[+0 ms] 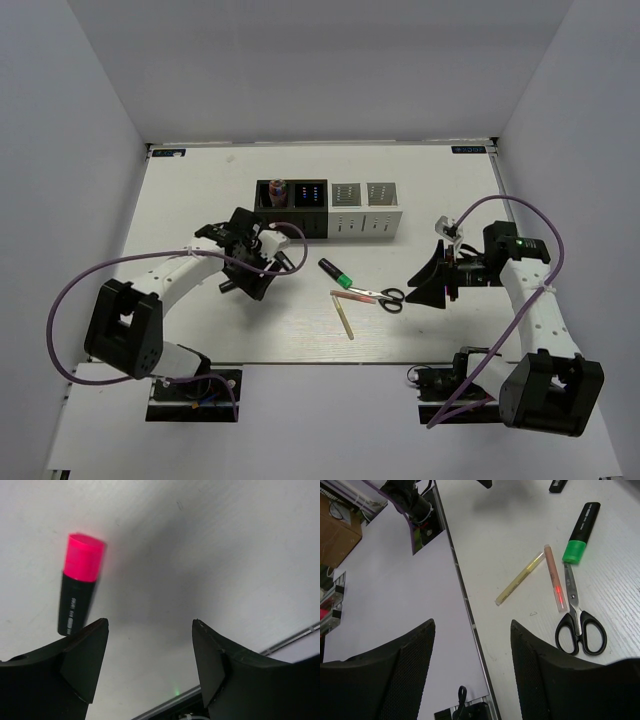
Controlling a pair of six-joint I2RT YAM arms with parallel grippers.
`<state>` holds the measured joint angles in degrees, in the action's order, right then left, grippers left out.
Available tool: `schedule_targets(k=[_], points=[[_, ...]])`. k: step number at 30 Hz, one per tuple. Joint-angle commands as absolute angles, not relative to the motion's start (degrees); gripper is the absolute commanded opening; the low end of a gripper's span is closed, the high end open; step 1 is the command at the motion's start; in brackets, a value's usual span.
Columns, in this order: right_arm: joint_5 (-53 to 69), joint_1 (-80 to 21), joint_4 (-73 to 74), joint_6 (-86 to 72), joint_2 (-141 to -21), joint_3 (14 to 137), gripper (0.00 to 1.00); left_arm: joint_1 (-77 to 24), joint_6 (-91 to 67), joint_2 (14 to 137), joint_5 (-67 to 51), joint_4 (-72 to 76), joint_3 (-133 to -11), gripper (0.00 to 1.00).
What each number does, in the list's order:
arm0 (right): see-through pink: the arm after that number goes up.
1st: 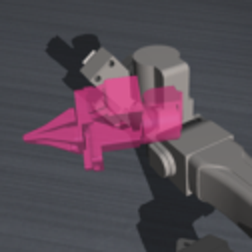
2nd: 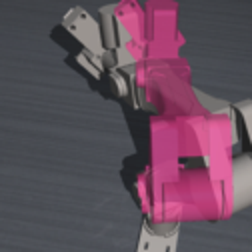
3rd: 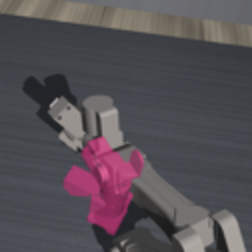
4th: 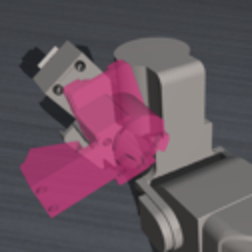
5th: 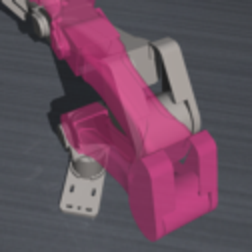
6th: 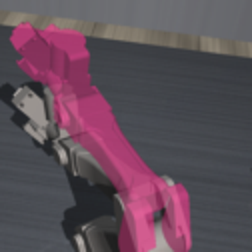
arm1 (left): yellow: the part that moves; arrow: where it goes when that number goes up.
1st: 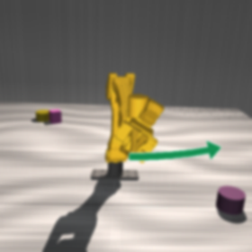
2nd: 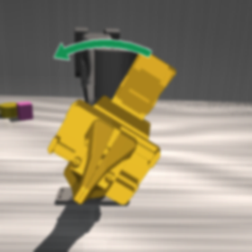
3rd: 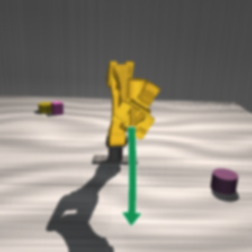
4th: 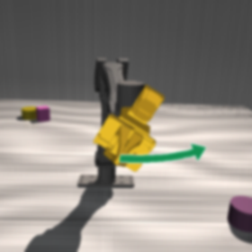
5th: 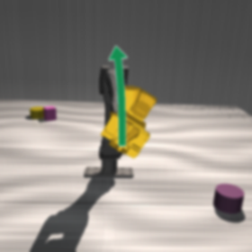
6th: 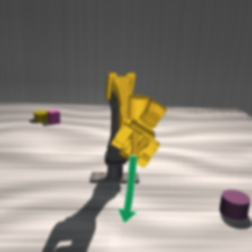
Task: Sort the stationery into containers
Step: Pick up the pen from the center of the board.
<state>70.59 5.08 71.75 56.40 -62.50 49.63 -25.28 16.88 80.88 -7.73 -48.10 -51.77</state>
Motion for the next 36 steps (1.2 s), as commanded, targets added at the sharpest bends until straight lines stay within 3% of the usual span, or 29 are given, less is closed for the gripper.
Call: schedule_targets(k=[1, 23, 30, 36], points=[[72.33, 4.92, 71.10, 57.03, -61.61, 49.39, 0.65, -24.26, 18.54, 80.94, -6.51, -42.81, -52.21, 0.78], [73.30, 4.92, 75.67, 61.43, -62.40, 50.45, 0.65, -21.89, 22.76, 92.02, -1.32, -34.72, -54.32, 0.62], [73.48, 5.01, 76.64, 62.49, -62.40, 50.71, 0.65, -21.71, 24.61, 94.48, -0.35, -33.93, -52.65, 0.46], [74.09, 5.01, 78.57, 64.07, -62.49, 51.41, 0.65, -21.62, 25.58, 95.54, 1.75, -32.08, -49.22, 0.44]])
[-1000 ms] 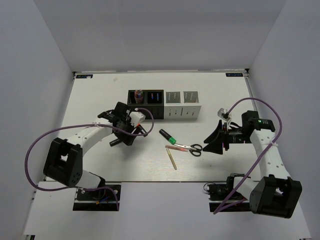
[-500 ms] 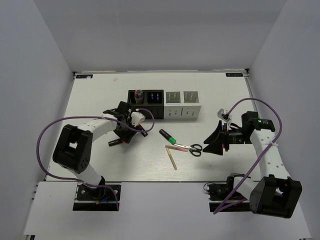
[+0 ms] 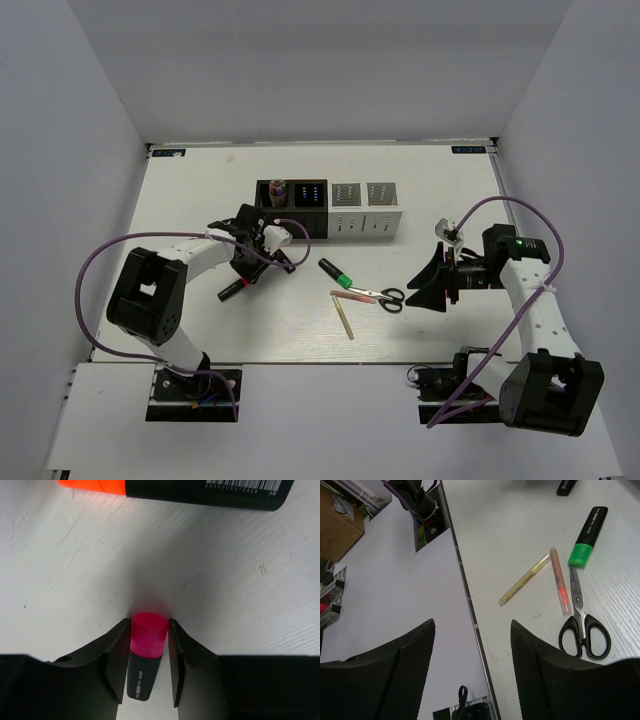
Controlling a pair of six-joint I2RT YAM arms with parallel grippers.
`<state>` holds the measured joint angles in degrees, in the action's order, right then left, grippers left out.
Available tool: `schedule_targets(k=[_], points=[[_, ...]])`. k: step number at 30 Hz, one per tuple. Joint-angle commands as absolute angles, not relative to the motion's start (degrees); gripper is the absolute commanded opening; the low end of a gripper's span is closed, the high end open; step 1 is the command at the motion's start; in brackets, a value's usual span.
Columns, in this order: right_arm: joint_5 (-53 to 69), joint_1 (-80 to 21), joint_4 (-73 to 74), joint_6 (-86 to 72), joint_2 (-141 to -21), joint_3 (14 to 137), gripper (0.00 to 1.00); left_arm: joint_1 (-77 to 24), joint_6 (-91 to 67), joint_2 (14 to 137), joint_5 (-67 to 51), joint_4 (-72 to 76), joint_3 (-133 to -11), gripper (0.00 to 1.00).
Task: Sort the stationery into containers
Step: Pick up the pen from the center of the board, then place the pen in the storage box.
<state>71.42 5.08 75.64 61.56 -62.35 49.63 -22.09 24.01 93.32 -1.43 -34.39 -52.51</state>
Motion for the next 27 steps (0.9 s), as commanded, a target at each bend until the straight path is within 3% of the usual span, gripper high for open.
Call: schedule_targets(k=[1, 3, 5, 8, 10, 11, 13, 14, 16, 17, 18, 19, 23, 26, 27], points=[[74.00, 4.92, 78.84, 64.51, -62.32, 51.50, 0.65, -21.71, 25.75, 95.62, 2.11, -31.99, -49.04, 0.44], [74.27, 5.01, 79.45, 65.21, -62.31, 51.59, 0.65, -21.71, 25.58, 96.15, 2.55, -32.08, -48.96, 0.42], [74.27, 4.92, 80.15, 65.65, -62.14, 51.68, 0.65, -21.71, 25.58, 96.24, 3.25, -31.73, -48.43, 0.29], [74.27, 4.92, 80.68, 66.27, -61.96, 51.94, 0.65, -21.71, 24.09, 95.02, 2.12, -32.17, -49.04, 0.00], [74.18, 5.01, 80.95, 66.18, -61.96, 52.12, 0.60, -21.36, 22.60, 92.91, 0.09, -33.74, -50.44, 0.00], [74.18, 4.92, 81.38, 66.01, -62.14, 52.21, 0.36, -21.27, 21.80, 91.16, -2.96, -34.36, -51.06, 0.00], [74.27, 5.01, 81.74, 65.92, -62.66, 52.56, 0.05, -21.36, 19.79, 87.39, -5.00, -36.38, -53.68, 0.00], [74.27, 4.92, 83.57, 67.48, -63.62, 53.17, 0.00, -21.18, 19.43, 86.41, -8.06, -37.43, -54.40, 0.00], [74.79, 5.10, 84.98, 68.29, -64.42, 53.70, 0.00, -21.27, 16.46, 82.21, -10.10, -37.71, -57.11, 0.00], [74.88, 4.92, 85.60, 68.47, -65.03, 54.05, 0.53, -21.27, 15.74, 81.31, -13.59, -37.71, -57.65, 0.00], [75.14, 4.92, 85.95, 68.47, -65.13, 54.23, 0.87, -21.18, 15.04, 80.43, -14.93, -37.44, -59.83, 0.00], [75.15, 4.92, 86.04, 68.38, -65.21, 54.14, 0.91, -21.44, 12.16, 78.24, -17.20, -37.18, -60.55, 0.00], [74.89, 5.10, 84.03, 66.63, -63.72, 52.66, 0.88, -22.06, 5.65, 76.38, -22.14, -30.26, -64.51, 0.00], [74.62, 5.01, 79.20, 62.67, -62.49, 51.86, 0.66, -22.15, -3.21, 77.34, -23.99, -22.52, -65.39, 0.00], [74.53, 4.84, 79.45, 62.58, -62.49, 51.94, 0.54, -22.15, -4.47, 78.30, -23.21, -15.45, -65.30, 0.00]])
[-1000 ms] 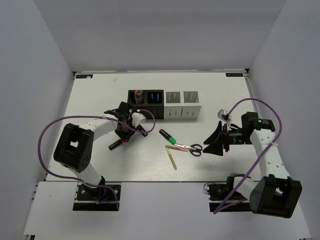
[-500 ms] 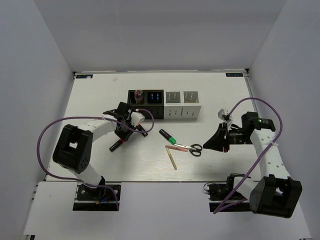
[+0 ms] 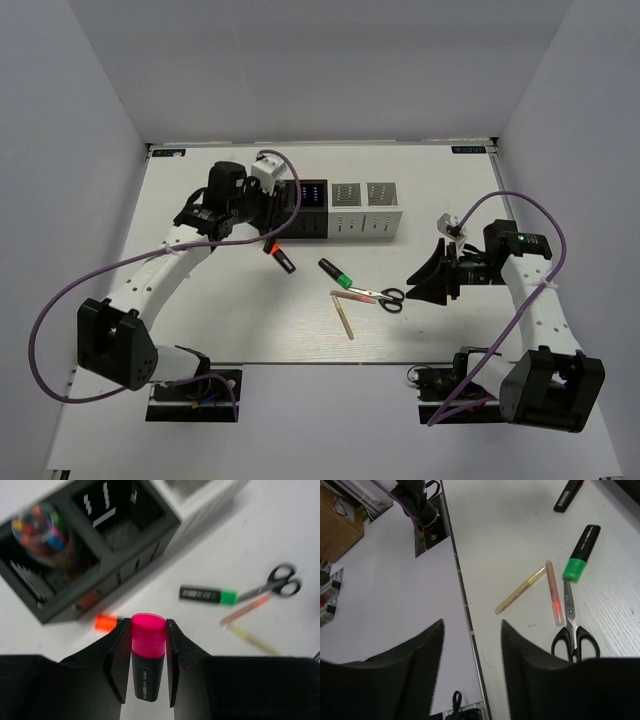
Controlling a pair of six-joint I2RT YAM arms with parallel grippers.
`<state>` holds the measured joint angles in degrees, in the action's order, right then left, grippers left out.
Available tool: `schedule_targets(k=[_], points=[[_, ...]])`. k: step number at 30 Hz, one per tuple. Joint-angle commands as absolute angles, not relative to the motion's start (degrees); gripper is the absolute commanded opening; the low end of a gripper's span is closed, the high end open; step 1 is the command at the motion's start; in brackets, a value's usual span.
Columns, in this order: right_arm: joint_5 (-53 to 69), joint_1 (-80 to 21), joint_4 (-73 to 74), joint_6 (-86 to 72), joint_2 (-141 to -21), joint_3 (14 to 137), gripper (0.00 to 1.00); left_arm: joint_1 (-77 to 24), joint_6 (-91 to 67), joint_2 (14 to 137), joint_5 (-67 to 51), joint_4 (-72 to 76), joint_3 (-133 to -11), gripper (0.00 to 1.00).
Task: Sort the stationery into containers
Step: Place the pen in the storage box.
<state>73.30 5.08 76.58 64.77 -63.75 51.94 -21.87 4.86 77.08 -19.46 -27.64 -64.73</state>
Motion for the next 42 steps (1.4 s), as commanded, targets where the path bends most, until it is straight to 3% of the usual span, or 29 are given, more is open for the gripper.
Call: schedule_targets(k=[1, 4, 10, 15, 23, 30, 34, 36, 39, 40, 41, 42], points=[[74.53, 4.83, 79.28, 62.49, -62.49, 52.03, 0.49, -22.15, -5.70, 79.53, -23.03, -13.21, -65.13, 0.00], [74.88, 4.92, 79.98, 62.93, -63.19, 52.12, 0.44, -22.24, -11.94, 84.53, -21.28, -1.43, -65.04, 0.00], [75.23, 4.75, 81.12, 64.60, -63.81, 52.21, 0.44, -22.24, -24.50, 92.36, -18.90, 17.82, -68.28, 0.00], [74.97, 4.75, 81.30, 65.04, -63.81, 52.30, 0.44, -22.24, -29.52, 98.52, -19.07, 20.30, -74.52, 0.00], [75.06, 4.66, 81.48, 65.21, -63.72, 52.38, 0.46, -20.92, -33.32, 102.74, -15.83, 25.84, -74.01, 0.00], [74.88, 4.75, 82.18, 65.74, -63.46, 52.65, 0.51, -21.62, -27.87, 103.18, -15.38, 23.29, -70.50, 0.00], [74.97, 4.48, 82.53, 66.36, -63.55, 52.65, 0.60, -21.88, -26.28, 103.10, -15.12, 22.76, -69.09, 0.01], [75.06, 4.48, 82.70, 66.62, -63.63, 52.73, 0.66, -22.23, -25.41, 102.83, -15.03, 22.33, -68.91, 0.11], [74.88, 4.48, 83.06, 67.06, -63.46, 52.91, 0.84, -22.67, -23.65, 102.39, -15.73, 20.49, -69.17, 0.24], [74.53, 4.66, 83.32, 67.06, -63.11, 52.91, 0.90, -22.94, -23.12, 102.31, -16.17, 20.22, -69.34, 0.41], [74.53, 4.57, 83.41, 67.23, -63.11, 52.91, 0.90, -23.20, -22.16, 101.78, -16.08, 19.95, -69.08, 0.53], [74.36, 4.66, 83.41, 67.32, -63.02, 52.82, 0.90, -23.29, -21.45, 101.69, -16.08, 19.17, -69.00, 0.58]])
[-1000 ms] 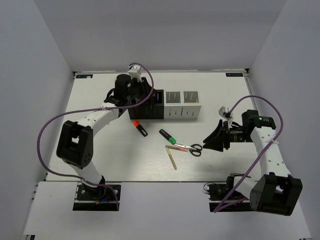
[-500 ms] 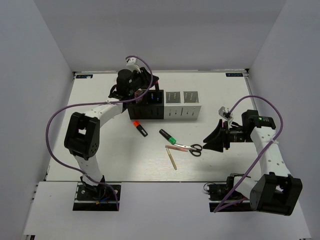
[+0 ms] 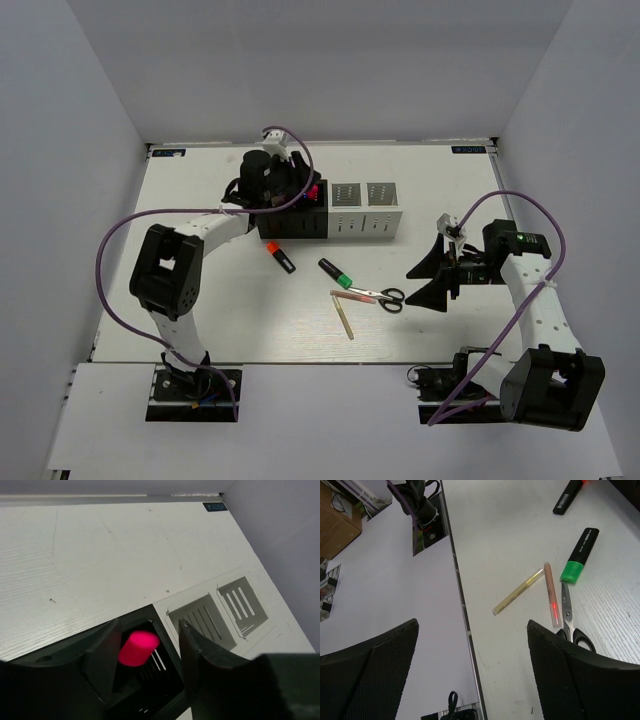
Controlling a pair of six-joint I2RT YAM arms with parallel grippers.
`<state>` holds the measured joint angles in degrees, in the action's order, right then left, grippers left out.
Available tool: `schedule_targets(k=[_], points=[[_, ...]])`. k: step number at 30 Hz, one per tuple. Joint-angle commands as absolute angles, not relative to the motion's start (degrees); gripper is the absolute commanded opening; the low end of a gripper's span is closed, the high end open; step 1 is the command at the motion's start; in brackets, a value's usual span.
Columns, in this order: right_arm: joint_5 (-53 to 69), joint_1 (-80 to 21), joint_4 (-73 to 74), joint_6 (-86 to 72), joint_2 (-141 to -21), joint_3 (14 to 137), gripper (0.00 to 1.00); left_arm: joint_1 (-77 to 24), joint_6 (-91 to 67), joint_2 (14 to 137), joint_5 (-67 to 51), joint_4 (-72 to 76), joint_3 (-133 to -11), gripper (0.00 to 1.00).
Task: Sort the stationery into containers
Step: Place the pen in the storage box, then move the pen to the center of the board.
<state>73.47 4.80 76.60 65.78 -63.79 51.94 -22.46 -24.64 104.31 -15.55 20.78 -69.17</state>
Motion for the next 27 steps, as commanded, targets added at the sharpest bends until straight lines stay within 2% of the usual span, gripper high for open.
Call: schedule_targets(k=[1, 4, 8, 9, 10, 11, 12, 13, 14, 15, 16, 18, 19, 20, 21, 22, 23, 24, 25, 27], points=[[74.27, 4.57, 83.41, 67.50, -62.84, 52.74, 0.90, -23.47, -20.84, 101.34, -16.26, 18.99, -69.08, 0.61], [73.83, 4.75, 81.05, 64.27, -61.53, 52.39, 0.90, -23.82, -19.78, 100.38, -16.17, 18.02, -69.08, 0.82], [72.69, 4.75, 76.92, 60.56, -61.08, 51.59, 0.90, -24.17, -18.55, 98.88, -16.96, 16.44, -69.61, 0.84], [72.69, 4.75, 76.64, 58.99, -61.26, 51.50, 0.90, -24.78, -18.28, 97.48, -17.40, 16.09, -69.26, 0.82], [72.51, 4.75, 76.38, 58.71, -61.43, 51.42, 0.90, -25.05, -17.15, 95.82, -17.75, 15.65, -68.91, 0.77], [72.60, 4.83, 75.85, 58.28, -62.04, 51.42, 0.85, -25.48, -15.14, 94.58, -18.01, 14.60, -68.56, 0.64], [72.60, 4.75, 75.85, 57.92, -62.57, 51.42, 0.76, -27.75, -13.81, 92.13, -17.15, 11.54, -67.68, 0.51], [72.68, 4.83, 75.94, 58.09, -62.67, 51.33, 0.60, -28.73, -11.19, 89.33, -16.27, 6.90, -67.59, 0.35], [73.21, 4.83, 76.29, 58.01, -63.71, 51.59, 0.36, -29.78, -8.64, 86.43, -15.04, 4.51, -67.15, 0.25], [73.04, 4.75, 76.46, 57.92, -64.16, 51.85, 0.00, -33.10, -7.13, 85.27, -11.55, 0.22, -66.89, 0.07], [72.78, 4.75, 76.73, 57.57, -64.33, 52.46, 0.00, -34.44, -5.55, 83.86, -9.95, -4.87, -66.19, 0.00], [72.51, 4.75, 76.82, 57.22, -65.04, 52.65, 0.00, -39.53, -3.69, 78.15, -0.31, -11.73, -63.82, 0.00], [72.60, 4.75, 76.56, 56.87, -64.95, 52.65, 0.22, -40.77, -4.13, 77.00, 1.91, -15.52, -62.85, 0.00], [72.42, 4.66, 76.38, 56.60, -65.04, 52.65, 0.55, -42.78, -7.70, 73.16, 7.24, -17.12, -60.93, 0.00], [72.42, 4.75, 75.42, 56.08, -64.78, 52.56, 0.90, -44.46, -9.47, 72.17, 11.56, -20.88, -58.65, 0.06], [72.25, 4.75, 75.24, 55.29, -64.34, 52.30, 0.90, -46.04, -13.15, 70.59, 16.65, -23.79, -57.32, 0.21], [72.25, 4.83, 74.71, 55.02, -63.90, 51.69, 0.90, -46.75, -17.97, 70.05, 19.74, -25.21, -55.22, 0.40], [71.90, 4.75, 73.14, 54.32, -63.55, 50.90, 0.90, -47.45, -23.06, 69.79, 22.91, -27.75, -54.24, 0.53], [71.63, 4.66, 70.51, 52.14, -62.15, 50.54, 0.90, -50.33, -25.64, 69.87, 32.34, -28.73, -52.14, 0.68], [70.58, 4.57, 66.74, 47.57, -60.74, 48.79, 0.90, -52.46, -33.87, 71.35, 37.07, -28.65, -50.45, 0.78]])
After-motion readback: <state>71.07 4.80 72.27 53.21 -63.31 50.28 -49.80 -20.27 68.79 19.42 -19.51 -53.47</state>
